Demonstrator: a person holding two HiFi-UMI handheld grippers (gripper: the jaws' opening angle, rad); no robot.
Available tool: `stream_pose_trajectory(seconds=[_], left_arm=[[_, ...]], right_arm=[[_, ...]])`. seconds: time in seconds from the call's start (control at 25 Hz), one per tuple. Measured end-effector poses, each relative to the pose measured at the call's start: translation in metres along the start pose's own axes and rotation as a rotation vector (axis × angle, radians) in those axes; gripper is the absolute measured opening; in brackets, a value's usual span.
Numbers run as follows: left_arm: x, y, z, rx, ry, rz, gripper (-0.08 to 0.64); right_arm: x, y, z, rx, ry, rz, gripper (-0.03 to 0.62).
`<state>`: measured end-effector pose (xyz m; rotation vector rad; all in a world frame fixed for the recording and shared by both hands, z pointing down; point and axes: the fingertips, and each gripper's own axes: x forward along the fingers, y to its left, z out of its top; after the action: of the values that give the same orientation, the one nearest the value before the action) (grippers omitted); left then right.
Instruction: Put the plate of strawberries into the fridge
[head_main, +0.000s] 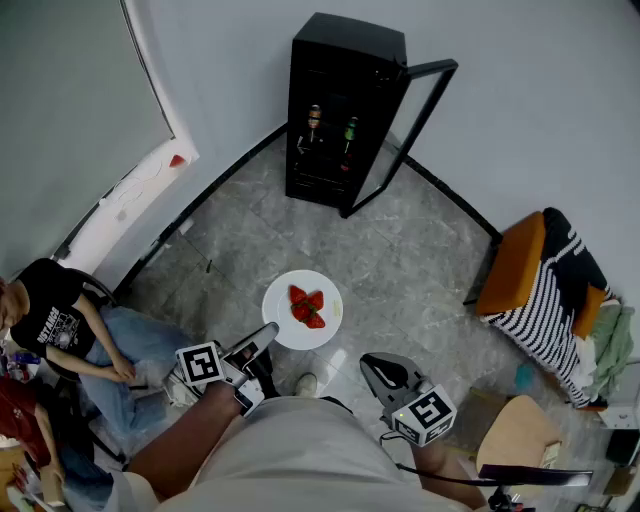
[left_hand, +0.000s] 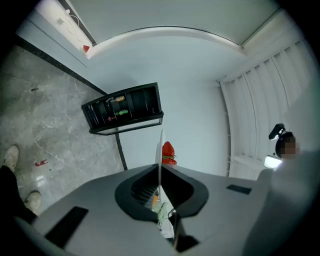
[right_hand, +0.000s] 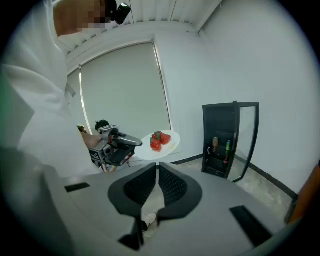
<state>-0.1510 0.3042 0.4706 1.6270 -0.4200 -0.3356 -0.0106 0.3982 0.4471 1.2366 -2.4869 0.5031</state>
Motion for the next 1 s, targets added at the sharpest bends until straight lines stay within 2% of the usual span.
stream_pose_trajectory(seconds=[0.36, 0.6, 0.72, 0.8, 1.0], left_arm=[[0.0, -0.007, -0.002, -0.006, -0.032, 0.02, 0.026], [-0.001, 0.002, -0.004, 0.025, -0.073, 0.026, 0.026], [0.003, 0.008, -0.001, 0.044, -0.072, 0.018, 0.026], [0.02, 0.011, 0.019, 0.042, -0.067, 0.011, 0.025], [0.091, 0.021, 0.097, 0.008, -0.036, 0.014, 0.025]], right_arm=[[-0.018, 0.002, -0.002, 0.007, 0.003, 0.013, 0.031], [-0.025, -0.004, -0.031, 0.036, 0.007, -0.003, 0.032], [-0.023, -0.007, -0.035, 0.028, -0.024, -0.011, 0.032], [-0.009, -0.023, -0.022, 0.019, -0.036, -0.019, 0.034], [0.04, -0.089, 0.029, 0.034, -0.032, -0.051, 0.046]])
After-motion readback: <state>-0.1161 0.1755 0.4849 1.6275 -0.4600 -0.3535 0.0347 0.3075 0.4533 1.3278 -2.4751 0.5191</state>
